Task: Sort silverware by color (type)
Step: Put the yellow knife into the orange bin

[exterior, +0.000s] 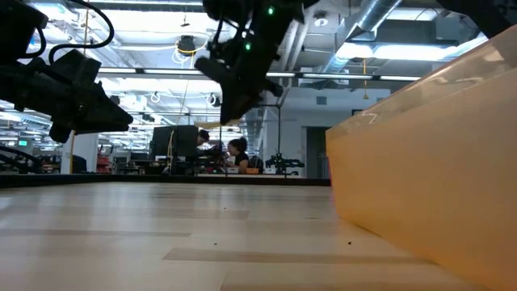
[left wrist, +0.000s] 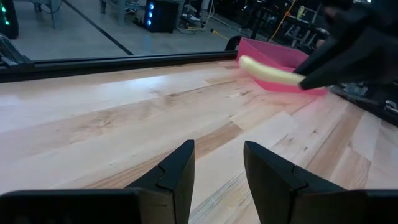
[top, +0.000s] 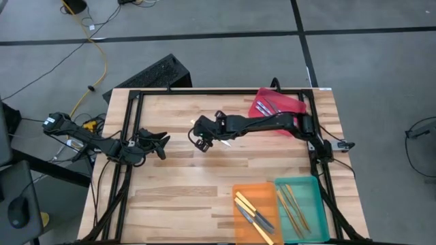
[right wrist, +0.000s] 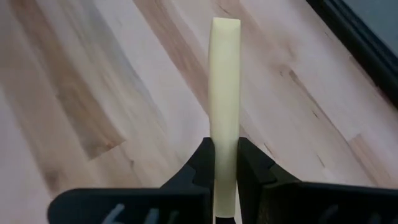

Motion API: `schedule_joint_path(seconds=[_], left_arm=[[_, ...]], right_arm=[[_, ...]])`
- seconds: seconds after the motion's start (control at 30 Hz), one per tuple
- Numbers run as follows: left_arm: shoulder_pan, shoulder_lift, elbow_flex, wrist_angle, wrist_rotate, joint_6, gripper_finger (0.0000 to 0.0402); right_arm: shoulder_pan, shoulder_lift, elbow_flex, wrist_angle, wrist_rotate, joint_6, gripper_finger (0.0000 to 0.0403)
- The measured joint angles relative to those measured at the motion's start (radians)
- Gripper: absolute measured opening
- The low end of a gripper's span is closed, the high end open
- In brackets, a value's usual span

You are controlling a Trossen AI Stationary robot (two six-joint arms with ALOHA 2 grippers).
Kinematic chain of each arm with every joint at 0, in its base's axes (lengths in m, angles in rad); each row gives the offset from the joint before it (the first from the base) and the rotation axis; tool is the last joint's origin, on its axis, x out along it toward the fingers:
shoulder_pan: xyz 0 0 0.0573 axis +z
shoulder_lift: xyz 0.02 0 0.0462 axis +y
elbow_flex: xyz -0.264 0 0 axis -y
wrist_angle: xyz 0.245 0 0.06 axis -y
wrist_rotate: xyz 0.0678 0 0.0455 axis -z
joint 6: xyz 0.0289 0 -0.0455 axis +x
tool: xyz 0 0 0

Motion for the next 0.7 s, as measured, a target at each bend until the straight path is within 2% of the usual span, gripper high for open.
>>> schedule_joint_path(seconds=[0.33,0.7], left_arm=[[0.000,0.000,0.000,0.000,0.000,0.000,0.0122],[0.000,0.000,0.000,0.000,0.000,0.000,0.0122]], right_arm=[[0.058,-0.001,0.200,-0.191,0.008,-0.059,0.0044],[0.165,-0.002,0.373,-0.296,0.114,-0.075,0.0044]])
